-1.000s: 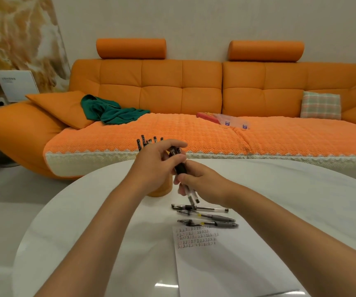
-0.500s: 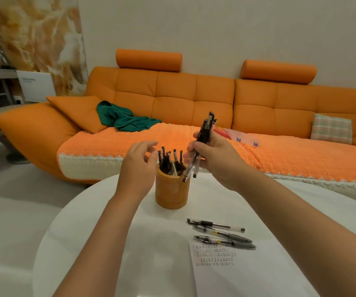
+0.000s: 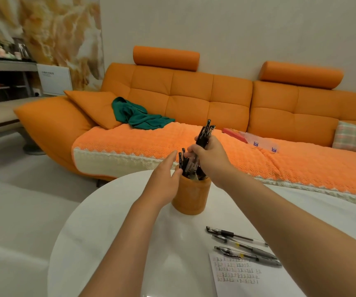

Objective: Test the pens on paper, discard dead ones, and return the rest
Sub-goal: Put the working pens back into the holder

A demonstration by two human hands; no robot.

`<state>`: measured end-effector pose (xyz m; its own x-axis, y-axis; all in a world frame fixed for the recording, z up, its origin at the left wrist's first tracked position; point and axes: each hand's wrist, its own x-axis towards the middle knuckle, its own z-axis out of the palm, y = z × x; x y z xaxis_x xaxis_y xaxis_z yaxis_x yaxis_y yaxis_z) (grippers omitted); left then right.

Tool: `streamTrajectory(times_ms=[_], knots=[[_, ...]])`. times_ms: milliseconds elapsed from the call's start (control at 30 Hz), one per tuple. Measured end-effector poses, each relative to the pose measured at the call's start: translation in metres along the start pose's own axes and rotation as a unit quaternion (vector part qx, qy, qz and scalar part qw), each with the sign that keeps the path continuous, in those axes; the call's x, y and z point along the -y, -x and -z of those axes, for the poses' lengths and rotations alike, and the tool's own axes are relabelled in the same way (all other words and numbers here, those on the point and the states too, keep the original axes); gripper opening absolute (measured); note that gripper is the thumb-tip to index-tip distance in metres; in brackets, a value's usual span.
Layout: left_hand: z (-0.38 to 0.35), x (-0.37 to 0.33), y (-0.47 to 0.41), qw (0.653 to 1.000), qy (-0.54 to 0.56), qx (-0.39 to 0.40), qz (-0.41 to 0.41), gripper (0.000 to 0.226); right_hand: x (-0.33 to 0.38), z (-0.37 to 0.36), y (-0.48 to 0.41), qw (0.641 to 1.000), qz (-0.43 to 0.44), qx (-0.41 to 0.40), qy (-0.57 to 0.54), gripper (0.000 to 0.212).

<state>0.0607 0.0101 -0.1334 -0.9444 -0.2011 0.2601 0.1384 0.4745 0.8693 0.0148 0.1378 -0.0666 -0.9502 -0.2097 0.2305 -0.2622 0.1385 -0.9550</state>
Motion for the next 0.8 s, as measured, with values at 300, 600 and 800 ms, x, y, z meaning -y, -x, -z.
streamTrajectory(times_ms=[300, 600, 800], knots=[[-0.004, -0.004, 0.001, 1.0, 0.015, -0.001, -0.016, 0.052, 0.0, 0.011, -0.002, 0.969, -0.02, 0.117, 0.218, 0.016], [-0.004, -0.01, 0.005, 0.996, 0.074, 0.028, 0.029, 0.06, -0.002, 0.01, 0.001, 0.95, 0.032, 0.1, 0.293, 0.052], [-0.004, -0.009, 0.004, 0.998, 0.05, 0.023, 0.013, 0.059, -0.007, 0.008, 0.003, 0.924, 0.067, 0.112, 0.36, 0.02]])
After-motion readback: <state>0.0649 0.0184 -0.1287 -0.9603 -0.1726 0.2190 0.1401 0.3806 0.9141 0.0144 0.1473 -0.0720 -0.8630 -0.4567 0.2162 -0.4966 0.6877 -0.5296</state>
